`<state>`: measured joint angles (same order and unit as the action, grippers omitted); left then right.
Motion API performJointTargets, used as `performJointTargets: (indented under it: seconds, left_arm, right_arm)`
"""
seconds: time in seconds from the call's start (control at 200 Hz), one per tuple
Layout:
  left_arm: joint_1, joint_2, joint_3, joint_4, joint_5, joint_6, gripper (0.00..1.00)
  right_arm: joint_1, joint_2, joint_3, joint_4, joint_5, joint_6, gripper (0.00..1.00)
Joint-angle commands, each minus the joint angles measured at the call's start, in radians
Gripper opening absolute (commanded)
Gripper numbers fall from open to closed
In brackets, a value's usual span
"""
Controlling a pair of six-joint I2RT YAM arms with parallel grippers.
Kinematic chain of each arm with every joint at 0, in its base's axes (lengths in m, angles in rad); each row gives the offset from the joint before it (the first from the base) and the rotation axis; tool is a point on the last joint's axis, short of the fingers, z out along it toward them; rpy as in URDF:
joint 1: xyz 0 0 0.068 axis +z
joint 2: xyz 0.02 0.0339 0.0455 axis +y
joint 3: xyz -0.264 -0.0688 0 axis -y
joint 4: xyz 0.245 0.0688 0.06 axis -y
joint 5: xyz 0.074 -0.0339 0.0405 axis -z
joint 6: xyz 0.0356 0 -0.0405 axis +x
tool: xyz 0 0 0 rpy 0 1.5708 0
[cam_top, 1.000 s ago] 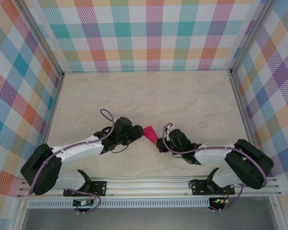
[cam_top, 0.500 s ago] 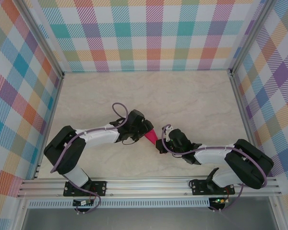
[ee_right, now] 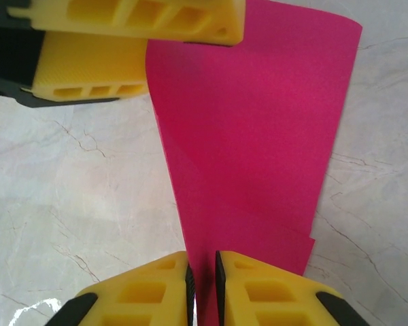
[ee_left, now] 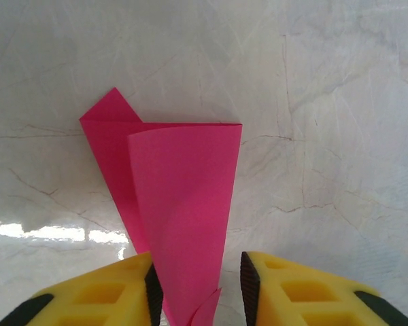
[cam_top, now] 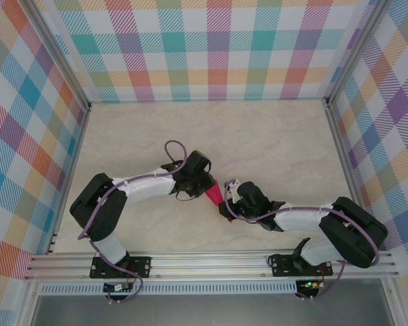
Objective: Fold a paper plane with a square sheet of paper (pick it up from the middle)
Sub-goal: Fold the wing for the fifth time at the center of the table.
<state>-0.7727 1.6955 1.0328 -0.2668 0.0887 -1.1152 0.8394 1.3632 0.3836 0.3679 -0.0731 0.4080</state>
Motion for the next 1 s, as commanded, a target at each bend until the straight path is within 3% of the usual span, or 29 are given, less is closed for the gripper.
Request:
performJointTargets:
  seconds: [0.0,0.155,0.29,0.555,0.65,1.0]
  left_arm:
    - [-0.004,0.022,0.036,-0.077,0.007,0.051,0.26]
    - [-0.004,0.04,0.067,-0.116,0.012,0.089,0.1]
    - [-0.005,0.043,0.079,-0.13,0.005,0.102,0.04]
    - [-0.004,0.045,0.101,-0.156,0.0,0.126,0.01]
    - [-0.004,0.047,0.103,-0.154,0.003,0.127,0.0]
    - [-0.005,0.056,0.102,-0.156,0.004,0.128,0.0]
  right_arm:
    - [-0.002,-0.033,0.03,-0.075,-0.015,-0.069,0.22]
    - [0.007,-0.042,0.065,-0.177,-0.008,-0.099,0.29]
    - [0.046,-0.042,0.101,-0.26,0.061,-0.126,0.3]
    - [0.104,-0.058,0.134,-0.386,0.22,-0.14,0.32]
    - [0.12,-0.071,0.137,-0.406,0.251,-0.154,0.35]
    - [0.17,-0.065,0.183,-0.469,0.301,-0.182,0.31]
